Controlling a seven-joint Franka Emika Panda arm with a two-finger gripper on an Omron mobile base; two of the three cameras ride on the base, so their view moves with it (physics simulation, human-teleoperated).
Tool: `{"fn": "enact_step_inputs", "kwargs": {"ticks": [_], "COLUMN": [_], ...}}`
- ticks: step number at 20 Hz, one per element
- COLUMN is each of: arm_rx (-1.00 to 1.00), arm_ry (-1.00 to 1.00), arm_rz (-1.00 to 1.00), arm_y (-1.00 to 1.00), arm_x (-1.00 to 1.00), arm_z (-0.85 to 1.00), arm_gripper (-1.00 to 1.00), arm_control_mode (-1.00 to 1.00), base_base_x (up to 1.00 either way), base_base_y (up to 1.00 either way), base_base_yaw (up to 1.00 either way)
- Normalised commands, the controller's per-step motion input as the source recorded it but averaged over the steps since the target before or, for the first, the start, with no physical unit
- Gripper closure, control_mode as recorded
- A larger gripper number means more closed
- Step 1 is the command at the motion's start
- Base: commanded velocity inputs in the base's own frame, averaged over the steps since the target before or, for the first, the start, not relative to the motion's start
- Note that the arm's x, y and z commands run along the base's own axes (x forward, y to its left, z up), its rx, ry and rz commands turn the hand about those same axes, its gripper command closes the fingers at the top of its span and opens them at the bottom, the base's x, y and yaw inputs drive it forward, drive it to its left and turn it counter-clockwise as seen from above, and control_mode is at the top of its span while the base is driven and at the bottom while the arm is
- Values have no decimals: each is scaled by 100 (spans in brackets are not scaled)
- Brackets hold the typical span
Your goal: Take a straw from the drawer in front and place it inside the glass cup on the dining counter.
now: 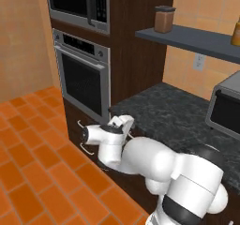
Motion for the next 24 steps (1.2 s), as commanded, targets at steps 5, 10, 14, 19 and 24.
{"fn": "enact_step_inputs", "kwargs": {"ticks": [5,10,14,19,24], "arm_rx": [-20,-17,-15,-12,-10], "arm_ry": [1,0,0,-1,-3], "arm_rz": [0,0,0,-2,-4], "arm_y": [-27,-31,-18,-10,-7], "arm_x": [33,28,26,16,23], "arm_z": [-64,-59,-36,-26,-19], "arm_gripper": [-100,-100,-100,-100,-100], "arm_control_mode": [-100,-100,-100,-100,-100], "base_base_x": [0,0,0,0,0], "base_base_y": [0,0,0,0,0], "base_base_yaw": [0,0,0,0,0]}}
